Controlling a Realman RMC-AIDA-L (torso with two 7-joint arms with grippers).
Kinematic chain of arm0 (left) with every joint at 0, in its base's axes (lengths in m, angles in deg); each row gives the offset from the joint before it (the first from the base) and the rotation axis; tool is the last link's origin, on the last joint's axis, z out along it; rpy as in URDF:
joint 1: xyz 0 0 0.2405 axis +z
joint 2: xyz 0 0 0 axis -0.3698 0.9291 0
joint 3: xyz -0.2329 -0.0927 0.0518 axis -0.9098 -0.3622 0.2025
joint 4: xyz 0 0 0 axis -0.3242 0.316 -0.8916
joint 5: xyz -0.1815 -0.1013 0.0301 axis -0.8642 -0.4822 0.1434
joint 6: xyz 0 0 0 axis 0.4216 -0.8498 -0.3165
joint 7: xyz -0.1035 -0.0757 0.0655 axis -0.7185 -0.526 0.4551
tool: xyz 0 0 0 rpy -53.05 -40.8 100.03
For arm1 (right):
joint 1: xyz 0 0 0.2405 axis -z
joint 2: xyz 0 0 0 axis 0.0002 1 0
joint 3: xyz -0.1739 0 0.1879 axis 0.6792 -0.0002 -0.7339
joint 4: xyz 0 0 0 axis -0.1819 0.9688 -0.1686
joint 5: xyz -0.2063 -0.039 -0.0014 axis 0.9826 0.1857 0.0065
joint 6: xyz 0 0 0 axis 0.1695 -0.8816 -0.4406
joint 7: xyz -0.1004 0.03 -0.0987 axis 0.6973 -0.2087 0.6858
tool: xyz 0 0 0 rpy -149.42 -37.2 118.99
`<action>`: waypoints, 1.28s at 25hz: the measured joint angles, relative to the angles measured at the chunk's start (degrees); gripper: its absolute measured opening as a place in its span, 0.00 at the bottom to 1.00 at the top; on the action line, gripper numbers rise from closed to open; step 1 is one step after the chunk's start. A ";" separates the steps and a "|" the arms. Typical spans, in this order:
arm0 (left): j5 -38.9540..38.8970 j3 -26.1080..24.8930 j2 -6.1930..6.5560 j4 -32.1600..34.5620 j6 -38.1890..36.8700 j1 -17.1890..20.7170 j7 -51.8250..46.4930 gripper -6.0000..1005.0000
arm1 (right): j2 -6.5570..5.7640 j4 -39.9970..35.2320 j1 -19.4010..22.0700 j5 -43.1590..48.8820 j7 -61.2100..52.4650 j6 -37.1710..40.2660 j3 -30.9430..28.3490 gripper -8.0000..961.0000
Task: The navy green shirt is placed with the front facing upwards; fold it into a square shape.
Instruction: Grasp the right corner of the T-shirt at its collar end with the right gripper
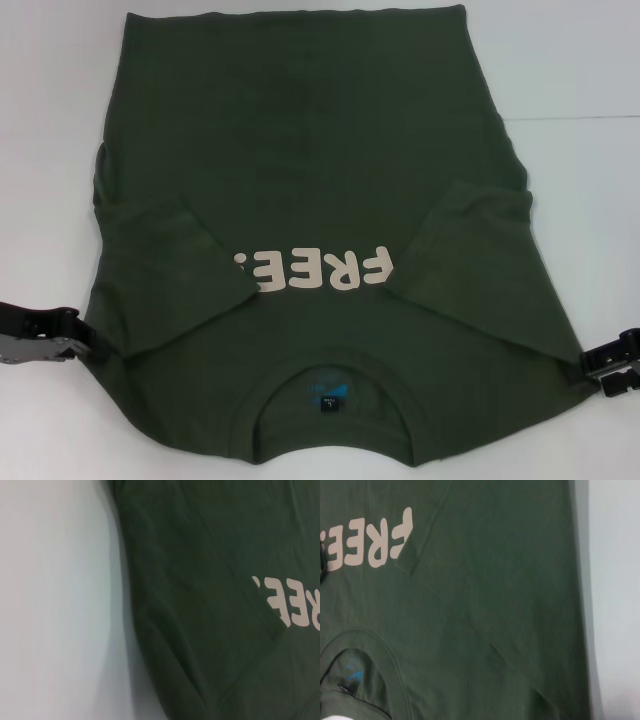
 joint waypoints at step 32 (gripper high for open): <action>-0.49 -0.09 0.18 -0.62 0.03 -0.53 0.05 0.06 | 0.52 0.18 -1.65 1.58 0.01 -1.08 0.12 0.68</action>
